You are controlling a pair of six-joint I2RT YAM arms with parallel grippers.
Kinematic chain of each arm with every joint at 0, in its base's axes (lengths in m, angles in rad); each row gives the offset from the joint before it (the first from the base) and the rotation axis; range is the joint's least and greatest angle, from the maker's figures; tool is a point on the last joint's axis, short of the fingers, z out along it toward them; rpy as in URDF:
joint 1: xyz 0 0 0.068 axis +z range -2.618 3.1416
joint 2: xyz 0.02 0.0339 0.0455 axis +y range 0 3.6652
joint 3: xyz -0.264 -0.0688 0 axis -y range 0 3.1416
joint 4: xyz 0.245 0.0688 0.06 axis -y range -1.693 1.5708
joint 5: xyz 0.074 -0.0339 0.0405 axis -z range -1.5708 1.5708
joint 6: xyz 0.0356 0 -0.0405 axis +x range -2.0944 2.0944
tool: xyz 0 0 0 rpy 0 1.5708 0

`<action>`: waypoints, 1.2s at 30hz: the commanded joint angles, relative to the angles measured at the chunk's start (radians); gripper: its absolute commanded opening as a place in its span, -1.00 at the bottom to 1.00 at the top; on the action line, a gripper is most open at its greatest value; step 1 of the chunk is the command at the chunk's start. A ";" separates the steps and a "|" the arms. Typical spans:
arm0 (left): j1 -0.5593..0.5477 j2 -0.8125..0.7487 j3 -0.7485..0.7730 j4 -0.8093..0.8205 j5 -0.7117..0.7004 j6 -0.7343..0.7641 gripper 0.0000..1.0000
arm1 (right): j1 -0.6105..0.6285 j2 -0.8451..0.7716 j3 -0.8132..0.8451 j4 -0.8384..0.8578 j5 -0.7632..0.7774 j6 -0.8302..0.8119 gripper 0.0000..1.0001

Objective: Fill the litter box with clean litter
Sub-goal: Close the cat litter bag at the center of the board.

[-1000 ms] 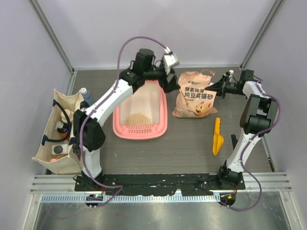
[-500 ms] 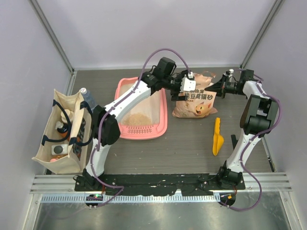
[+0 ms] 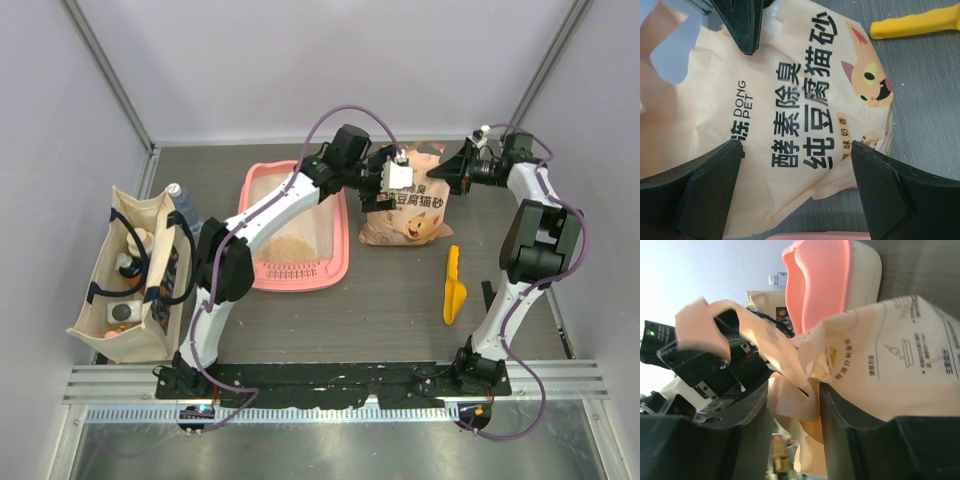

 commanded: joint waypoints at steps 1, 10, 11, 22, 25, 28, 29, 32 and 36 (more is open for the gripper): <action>0.015 -0.010 0.017 0.101 -0.007 -0.145 0.88 | 0.050 -0.040 0.143 -0.061 -0.157 -0.152 -0.11; 0.049 -0.017 0.054 0.072 -0.018 -0.308 0.88 | 0.061 -0.058 0.077 -0.208 -0.157 -0.336 -0.11; 0.054 -0.019 0.058 0.065 -0.004 -0.328 0.88 | 0.061 -0.063 0.080 -0.233 -0.157 -0.407 -0.06; 0.065 0.021 0.092 0.033 0.056 -0.348 0.88 | 0.061 -0.072 0.080 -0.275 -0.126 -0.543 0.03; 0.054 0.027 0.107 0.034 0.070 -0.333 0.88 | 0.063 -0.060 0.089 -0.281 -0.086 -0.532 -0.27; 0.037 0.026 0.091 0.033 0.076 -0.284 0.89 | 0.057 -0.032 0.119 -0.307 -0.089 -0.485 -0.90; 0.032 0.027 0.088 0.033 0.080 -0.272 0.90 | 0.055 -0.022 0.125 -0.314 -0.097 -0.467 -0.97; 0.014 0.022 0.075 0.031 0.079 -0.206 0.93 | 0.044 -0.009 0.123 -0.273 -0.155 -0.279 -0.97; -0.015 0.030 0.074 0.019 0.079 -0.117 0.96 | 0.028 0.032 0.120 -0.230 -0.158 -0.022 -0.97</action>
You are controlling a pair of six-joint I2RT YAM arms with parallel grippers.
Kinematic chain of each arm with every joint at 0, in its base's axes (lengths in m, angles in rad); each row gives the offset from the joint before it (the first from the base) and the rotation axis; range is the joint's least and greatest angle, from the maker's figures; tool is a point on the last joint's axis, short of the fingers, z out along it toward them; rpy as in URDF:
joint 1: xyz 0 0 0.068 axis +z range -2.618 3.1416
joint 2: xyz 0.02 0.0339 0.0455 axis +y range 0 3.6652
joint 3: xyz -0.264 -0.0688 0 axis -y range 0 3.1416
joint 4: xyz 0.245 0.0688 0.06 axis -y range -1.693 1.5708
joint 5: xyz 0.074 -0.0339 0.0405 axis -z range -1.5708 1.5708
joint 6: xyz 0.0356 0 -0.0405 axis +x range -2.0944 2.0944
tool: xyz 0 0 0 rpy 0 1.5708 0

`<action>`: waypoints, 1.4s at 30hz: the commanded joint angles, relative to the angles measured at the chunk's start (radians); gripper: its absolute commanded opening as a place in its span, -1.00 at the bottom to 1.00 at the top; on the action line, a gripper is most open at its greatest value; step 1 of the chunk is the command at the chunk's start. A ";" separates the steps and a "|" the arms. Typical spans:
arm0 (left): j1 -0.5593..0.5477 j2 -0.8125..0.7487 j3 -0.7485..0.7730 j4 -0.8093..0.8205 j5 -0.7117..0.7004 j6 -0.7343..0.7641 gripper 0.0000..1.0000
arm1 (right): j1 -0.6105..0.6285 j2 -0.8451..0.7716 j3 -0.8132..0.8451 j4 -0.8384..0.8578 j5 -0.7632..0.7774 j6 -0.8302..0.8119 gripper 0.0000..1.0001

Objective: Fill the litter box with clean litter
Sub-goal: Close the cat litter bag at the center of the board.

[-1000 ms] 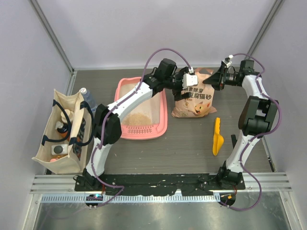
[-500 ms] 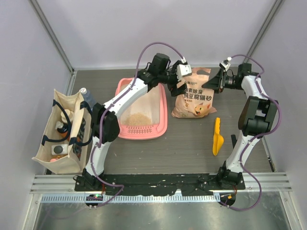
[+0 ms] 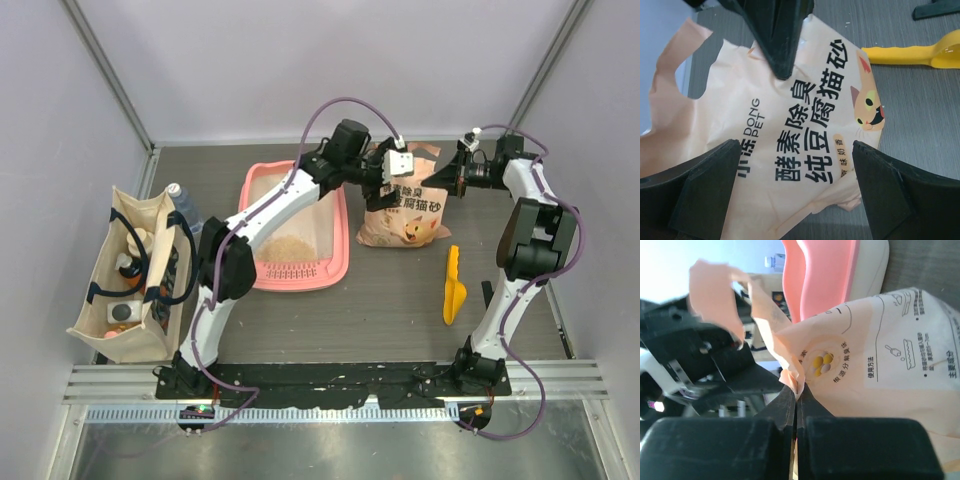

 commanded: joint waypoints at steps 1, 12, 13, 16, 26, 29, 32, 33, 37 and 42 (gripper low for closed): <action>-0.034 0.008 0.016 -0.005 0.020 0.141 0.96 | -0.012 0.024 0.044 0.004 -0.150 0.332 -0.97; -0.066 0.045 -0.022 0.111 -0.064 0.322 0.93 | -0.026 0.053 0.020 -0.051 -0.150 0.491 -0.97; -0.066 0.049 -0.022 0.119 -0.081 0.342 0.93 | -0.027 0.040 0.004 -0.058 -0.150 0.487 -0.97; -0.066 0.072 -0.022 0.131 -0.122 0.397 0.93 | -0.039 0.015 -0.066 -0.062 -0.150 0.481 -0.97; -0.032 -0.179 -0.079 0.301 -0.047 -0.170 0.95 | -0.108 0.016 -0.060 -0.053 -0.150 0.447 -0.97; -0.032 -0.332 -0.275 0.409 -0.130 -0.433 0.96 | -0.108 0.024 -0.016 -0.044 -0.149 0.422 -0.97; -0.023 -0.420 -0.441 0.445 -0.279 -0.478 0.99 | -0.105 0.023 0.010 -0.044 -0.149 0.376 -0.97; -0.016 -0.415 -0.444 0.422 -0.287 -0.501 0.99 | -0.104 0.021 0.018 -0.042 -0.149 0.355 -0.97; 0.069 -0.290 -0.297 0.267 -0.226 -0.716 0.93 | -0.098 0.026 0.018 -0.039 -0.149 0.344 -0.97; 0.135 -0.083 -0.127 0.268 0.017 -1.027 0.71 | -0.084 0.018 0.027 -0.010 -0.143 0.343 -0.97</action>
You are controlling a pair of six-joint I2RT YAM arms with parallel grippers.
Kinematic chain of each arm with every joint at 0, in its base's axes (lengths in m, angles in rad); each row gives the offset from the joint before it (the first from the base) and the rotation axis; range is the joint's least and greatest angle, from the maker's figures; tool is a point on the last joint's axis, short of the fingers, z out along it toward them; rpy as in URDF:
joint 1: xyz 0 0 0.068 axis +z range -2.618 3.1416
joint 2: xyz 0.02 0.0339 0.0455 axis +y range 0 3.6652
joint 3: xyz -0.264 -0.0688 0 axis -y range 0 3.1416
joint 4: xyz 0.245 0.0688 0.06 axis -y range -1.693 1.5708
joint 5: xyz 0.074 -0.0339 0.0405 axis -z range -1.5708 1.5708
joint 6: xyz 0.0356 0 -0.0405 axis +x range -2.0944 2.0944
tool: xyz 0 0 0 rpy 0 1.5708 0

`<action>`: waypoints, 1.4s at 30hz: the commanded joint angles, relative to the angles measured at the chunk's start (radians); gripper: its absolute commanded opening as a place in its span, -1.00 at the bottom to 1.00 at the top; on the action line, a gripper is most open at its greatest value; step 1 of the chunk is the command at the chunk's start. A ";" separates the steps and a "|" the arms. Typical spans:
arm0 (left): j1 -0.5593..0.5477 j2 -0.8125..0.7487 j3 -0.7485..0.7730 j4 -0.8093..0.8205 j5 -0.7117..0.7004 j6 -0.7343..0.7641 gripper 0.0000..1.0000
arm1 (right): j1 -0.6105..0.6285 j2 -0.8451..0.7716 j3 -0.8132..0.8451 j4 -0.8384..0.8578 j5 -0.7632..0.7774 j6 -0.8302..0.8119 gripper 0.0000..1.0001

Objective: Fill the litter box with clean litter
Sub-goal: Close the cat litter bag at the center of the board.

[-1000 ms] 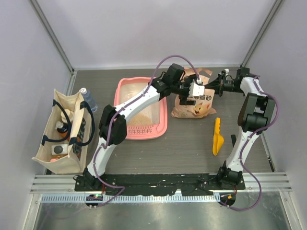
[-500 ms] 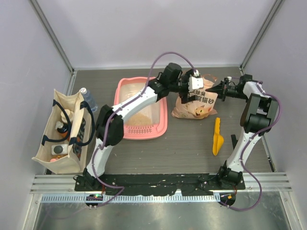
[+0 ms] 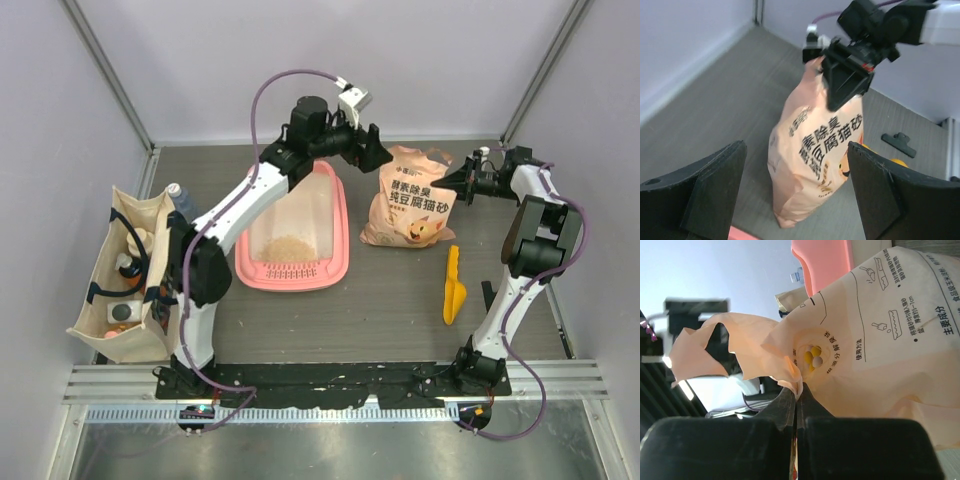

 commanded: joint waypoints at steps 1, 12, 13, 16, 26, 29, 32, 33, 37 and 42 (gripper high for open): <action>0.049 0.153 0.055 -0.046 0.166 -0.334 0.64 | 0.002 -0.041 0.060 0.014 -0.100 0.002 -0.97; 0.033 0.194 0.015 0.072 0.214 -0.400 0.33 | 0.004 -0.050 0.060 0.032 -0.073 -0.010 -0.97; 0.030 0.216 0.025 0.075 0.212 -0.409 0.32 | 0.004 -0.050 0.060 0.032 -0.073 -0.010 -0.97; 0.024 0.254 0.090 0.069 0.237 -0.414 0.12 | 0.004 -0.044 0.060 0.032 -0.077 -0.013 -0.97; 0.093 0.312 0.210 -0.102 0.462 -0.475 -1.00 | -0.031 -0.056 0.045 0.312 -0.112 0.242 -0.98; 0.119 0.309 0.200 -0.139 0.502 -0.508 -1.00 | -0.028 -0.136 -0.118 0.668 -0.112 0.553 -0.97; 0.130 0.332 0.242 -0.178 0.539 -0.535 -1.00 | -0.028 -0.165 -0.196 0.597 -0.112 0.504 -0.97; 0.131 0.338 0.254 -0.197 0.554 -0.546 -1.00 | -0.028 -0.180 -0.211 0.586 -0.114 0.499 -0.98; 0.130 0.357 0.225 -0.190 0.573 -0.592 -1.00 | -0.019 -0.193 -0.251 0.549 -0.114 0.470 -0.97; 0.122 0.391 0.230 -0.161 0.568 -0.623 -1.00 | 0.044 -0.194 -0.263 0.612 -0.112 0.494 -0.65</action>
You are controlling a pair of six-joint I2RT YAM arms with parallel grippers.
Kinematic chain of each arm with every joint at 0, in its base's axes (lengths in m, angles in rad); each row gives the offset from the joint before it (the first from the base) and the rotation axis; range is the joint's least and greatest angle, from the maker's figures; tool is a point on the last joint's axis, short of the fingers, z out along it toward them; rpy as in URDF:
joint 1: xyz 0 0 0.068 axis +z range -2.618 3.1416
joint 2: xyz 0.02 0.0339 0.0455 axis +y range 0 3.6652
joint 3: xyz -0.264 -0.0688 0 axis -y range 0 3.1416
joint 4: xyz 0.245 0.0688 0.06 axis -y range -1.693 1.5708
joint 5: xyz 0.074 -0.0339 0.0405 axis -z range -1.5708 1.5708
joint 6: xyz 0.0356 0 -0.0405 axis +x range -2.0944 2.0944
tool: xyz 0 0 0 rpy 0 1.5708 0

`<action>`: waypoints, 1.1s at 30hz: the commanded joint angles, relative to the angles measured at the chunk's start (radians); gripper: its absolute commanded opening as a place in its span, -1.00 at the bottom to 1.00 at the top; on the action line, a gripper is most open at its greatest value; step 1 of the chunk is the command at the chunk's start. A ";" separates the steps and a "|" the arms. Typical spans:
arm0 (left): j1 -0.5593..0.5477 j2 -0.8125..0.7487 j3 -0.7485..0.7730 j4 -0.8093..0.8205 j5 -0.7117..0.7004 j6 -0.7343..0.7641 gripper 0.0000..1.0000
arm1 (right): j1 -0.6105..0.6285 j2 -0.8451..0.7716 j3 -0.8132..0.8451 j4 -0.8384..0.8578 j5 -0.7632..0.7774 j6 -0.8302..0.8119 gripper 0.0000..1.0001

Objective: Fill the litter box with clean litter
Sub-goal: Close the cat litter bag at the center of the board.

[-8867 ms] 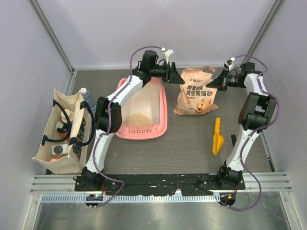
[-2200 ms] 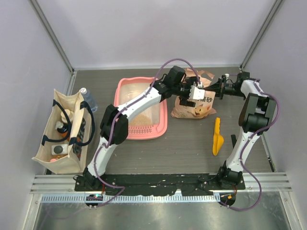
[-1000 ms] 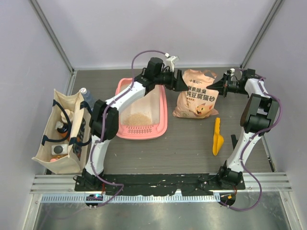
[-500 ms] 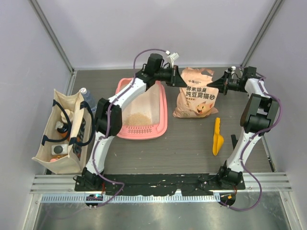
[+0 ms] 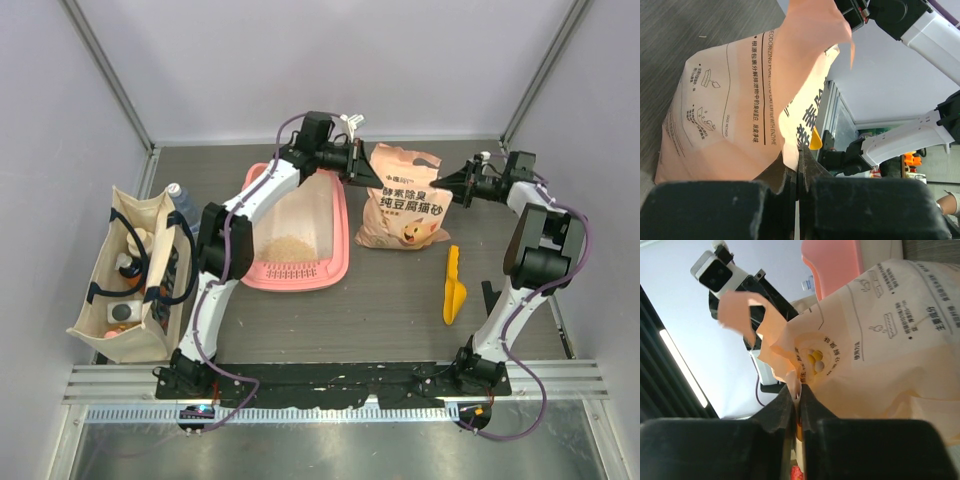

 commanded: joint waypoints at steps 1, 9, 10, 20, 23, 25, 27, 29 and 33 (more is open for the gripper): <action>0.012 0.017 0.022 0.008 0.073 -0.055 -1.00 | 0.043 -0.065 -0.001 0.113 -0.101 0.070 -0.54; 0.012 0.025 -0.016 0.019 0.073 -0.103 -1.00 | 0.052 -0.059 0.022 0.189 -0.101 0.116 0.01; 0.012 0.026 -0.016 0.019 0.076 -0.114 -1.00 | 0.053 -0.061 0.019 0.201 -0.101 0.120 0.01; 0.012 0.037 -0.044 0.003 0.080 -0.164 -1.00 | 0.109 -0.062 -0.065 0.256 -0.100 0.140 -0.20; 0.012 0.040 -0.055 0.000 0.085 -0.172 -1.00 | 0.116 -0.042 -0.044 0.262 -0.100 0.142 -0.21; 0.012 0.040 -0.064 -0.001 0.086 -0.171 -1.00 | 0.116 -0.035 -0.033 0.262 -0.101 0.153 -0.92; 0.013 0.043 -0.062 -0.001 0.088 -0.151 -1.00 | 0.110 -0.027 -0.027 0.246 -0.101 0.139 -0.97; 0.015 0.057 -0.029 -0.026 0.074 -0.122 -1.00 | 0.106 -0.012 -0.006 0.143 -0.103 0.104 -0.97; 0.020 0.063 0.075 -0.067 0.010 -0.011 -0.40 | 0.089 0.016 0.053 -0.078 -0.101 -0.005 -0.98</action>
